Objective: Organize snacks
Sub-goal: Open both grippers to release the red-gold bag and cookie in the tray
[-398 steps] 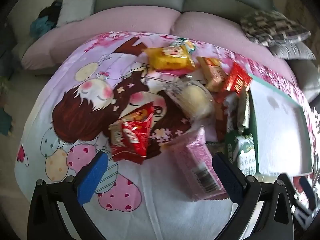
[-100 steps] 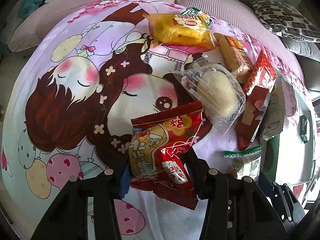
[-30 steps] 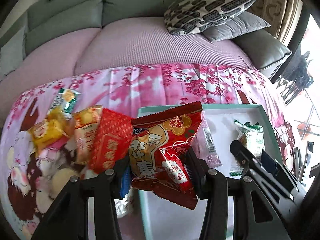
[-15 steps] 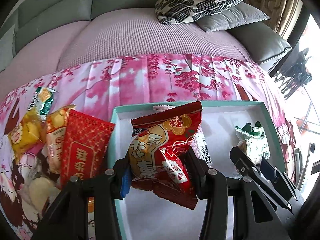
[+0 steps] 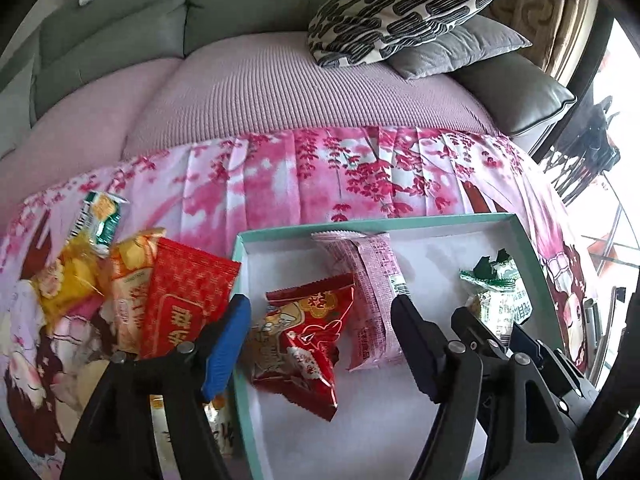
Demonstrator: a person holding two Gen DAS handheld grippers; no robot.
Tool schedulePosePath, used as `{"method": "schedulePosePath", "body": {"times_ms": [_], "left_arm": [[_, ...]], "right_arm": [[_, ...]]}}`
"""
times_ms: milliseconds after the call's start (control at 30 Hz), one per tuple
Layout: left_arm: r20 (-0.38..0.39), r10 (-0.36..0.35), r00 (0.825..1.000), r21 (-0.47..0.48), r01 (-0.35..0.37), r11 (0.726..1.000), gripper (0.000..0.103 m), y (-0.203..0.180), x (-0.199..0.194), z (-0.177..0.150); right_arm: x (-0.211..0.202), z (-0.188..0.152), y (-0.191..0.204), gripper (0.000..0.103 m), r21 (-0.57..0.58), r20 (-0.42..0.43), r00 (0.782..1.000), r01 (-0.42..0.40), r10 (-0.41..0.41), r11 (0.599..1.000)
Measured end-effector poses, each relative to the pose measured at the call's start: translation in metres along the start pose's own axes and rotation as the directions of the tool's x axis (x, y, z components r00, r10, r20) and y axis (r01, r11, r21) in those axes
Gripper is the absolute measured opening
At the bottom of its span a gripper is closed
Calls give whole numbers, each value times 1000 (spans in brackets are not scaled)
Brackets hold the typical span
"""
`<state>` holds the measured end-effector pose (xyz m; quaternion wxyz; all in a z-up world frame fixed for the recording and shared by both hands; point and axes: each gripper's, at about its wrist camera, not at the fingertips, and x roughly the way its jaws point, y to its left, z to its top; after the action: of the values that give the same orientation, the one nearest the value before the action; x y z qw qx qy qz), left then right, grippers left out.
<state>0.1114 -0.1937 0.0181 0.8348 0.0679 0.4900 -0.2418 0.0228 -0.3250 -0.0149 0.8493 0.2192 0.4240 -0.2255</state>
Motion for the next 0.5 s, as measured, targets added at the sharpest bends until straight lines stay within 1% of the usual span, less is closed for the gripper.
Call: {"method": "schedulePosePath", "body": {"times_ms": [33, 100, 200, 267, 300, 367, 500], "left_arm": [[2, 1, 1000, -3, -1, 1000, 74, 1, -2, 0], [2, 12, 1000, -19, -11, 1000, 79, 4, -6, 1], [22, 44, 999, -27, -43, 999, 80, 8, -11, 2], [25, 58, 998, -31, -58, 998, 81, 11, -12, 2], [23, 65, 998, -34, -65, 997, 84, 12, -12, 3], [18, 94, 995, -40, -93, 995, 86, 15, -12, 3], [3, 155, 988, -51, -154, 987, 86, 21, -11, 1]], "right_arm": [[0, 0, 1, 53, -3, -1, 1000, -1, 1, 1000], [0, 0, 2, 54, -8, -6, 1000, -8, 8, 1000], [-2, 0, 3, 58, -7, -6, 1000, -28, 28, 1000], [-3, 1, 4, 66, -17, -1, 1000, -28, 28, 999], [-4, 1, 5, 68, -25, 1, 1000, -23, 23, 999], [-5, 1, 6, 74, -35, -2, 1000, -17, 17, 999], [-9, 1, 6, 83, -45, -6, 1000, -14, 14, 999]]}}
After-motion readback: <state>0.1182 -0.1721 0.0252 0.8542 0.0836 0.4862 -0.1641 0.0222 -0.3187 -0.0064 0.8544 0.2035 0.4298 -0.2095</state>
